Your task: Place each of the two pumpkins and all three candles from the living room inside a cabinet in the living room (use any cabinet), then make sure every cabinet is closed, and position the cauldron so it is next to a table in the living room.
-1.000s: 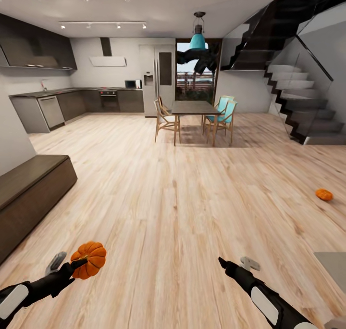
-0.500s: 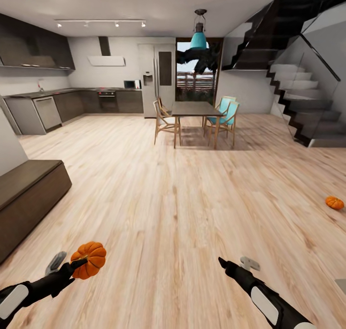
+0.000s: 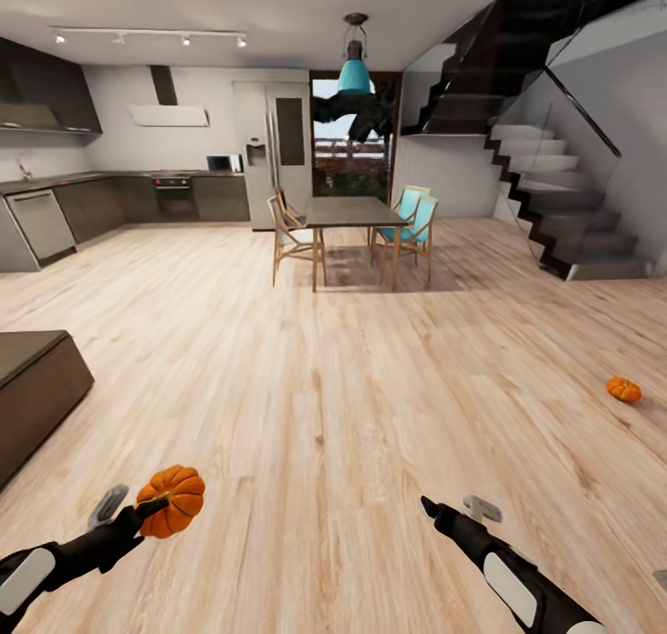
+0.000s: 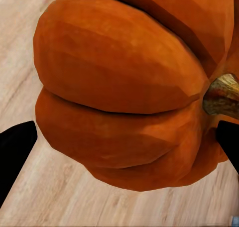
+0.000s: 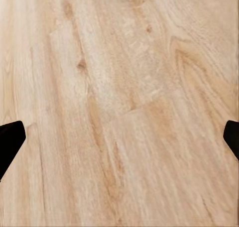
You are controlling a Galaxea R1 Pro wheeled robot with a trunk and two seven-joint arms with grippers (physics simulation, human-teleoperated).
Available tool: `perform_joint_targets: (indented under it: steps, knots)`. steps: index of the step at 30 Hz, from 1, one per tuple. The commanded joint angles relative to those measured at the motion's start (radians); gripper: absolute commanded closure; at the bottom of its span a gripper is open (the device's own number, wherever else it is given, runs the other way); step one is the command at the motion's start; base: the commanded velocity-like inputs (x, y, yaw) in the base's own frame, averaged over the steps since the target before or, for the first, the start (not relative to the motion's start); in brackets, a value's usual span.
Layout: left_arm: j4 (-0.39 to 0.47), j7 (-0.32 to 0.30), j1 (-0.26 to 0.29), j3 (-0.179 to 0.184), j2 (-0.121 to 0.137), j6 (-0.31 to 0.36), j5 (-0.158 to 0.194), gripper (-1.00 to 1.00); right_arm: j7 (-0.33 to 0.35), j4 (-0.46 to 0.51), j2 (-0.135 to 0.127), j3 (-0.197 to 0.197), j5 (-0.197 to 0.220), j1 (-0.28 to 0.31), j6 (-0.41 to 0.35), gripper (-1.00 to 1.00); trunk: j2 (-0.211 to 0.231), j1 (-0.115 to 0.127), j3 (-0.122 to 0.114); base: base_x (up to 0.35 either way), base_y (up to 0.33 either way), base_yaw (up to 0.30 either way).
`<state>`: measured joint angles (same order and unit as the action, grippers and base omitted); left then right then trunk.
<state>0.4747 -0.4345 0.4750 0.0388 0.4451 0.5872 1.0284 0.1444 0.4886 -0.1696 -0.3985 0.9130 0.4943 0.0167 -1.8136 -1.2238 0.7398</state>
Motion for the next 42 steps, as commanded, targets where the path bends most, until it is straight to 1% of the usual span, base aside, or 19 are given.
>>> perform_joint_targets:
  steps: [1, 5, 15, 25, 35, 42]
  knots:
    - [0.000, 0.000, 0.001, 0.003, 0.001, 0.005, 0.015, 1.00, 0.001, -0.001, -0.001, -0.006, 0.010, 0.001, 0.002, -1.00, 0.000, -0.001, 0.001, 0.342, 0.000, -0.287]
    - [0.000, 0.000, 0.001, 0.003, 0.001, 0.005, 0.015, 1.00, 0.001, 0.000, -0.001, -0.006, 0.010, 0.001, 0.006, -1.00, 0.000, -0.001, 0.001, 0.342, 0.000, -0.217]
    - [-0.001, 0.001, 0.001, 0.003, 0.000, 0.004, 0.015, 1.00, 0.003, 0.001, -0.002, -0.006, 0.009, 0.001, 0.009, -1.00, 0.000, -0.001, 0.001, 0.342, 0.000, -0.034]
    - [-0.001, 0.003, 0.001, 0.003, 0.000, 0.003, 0.015, 1.00, 0.003, 0.001, -0.002, -0.006, 0.009, 0.001, 0.004, -1.00, 0.000, -0.001, 0.001, 0.342, 0.000, -0.207]
    - [-0.001, 0.005, 0.001, 0.003, 0.000, 0.003, 0.015, 1.00, 0.003, 0.001, -0.001, -0.006, 0.009, 0.001, 0.005, -1.00, 0.000, -0.001, 0.001, 0.342, 0.000, -0.038]
    - [-0.001, 0.004, 0.001, 0.003, 0.000, 0.003, 0.015, 1.00, 0.003, 0.000, -0.001, -0.006, 0.010, 0.001, 0.006, -1.00, 0.000, -0.001, 0.001, 0.342, 0.000, -0.224]
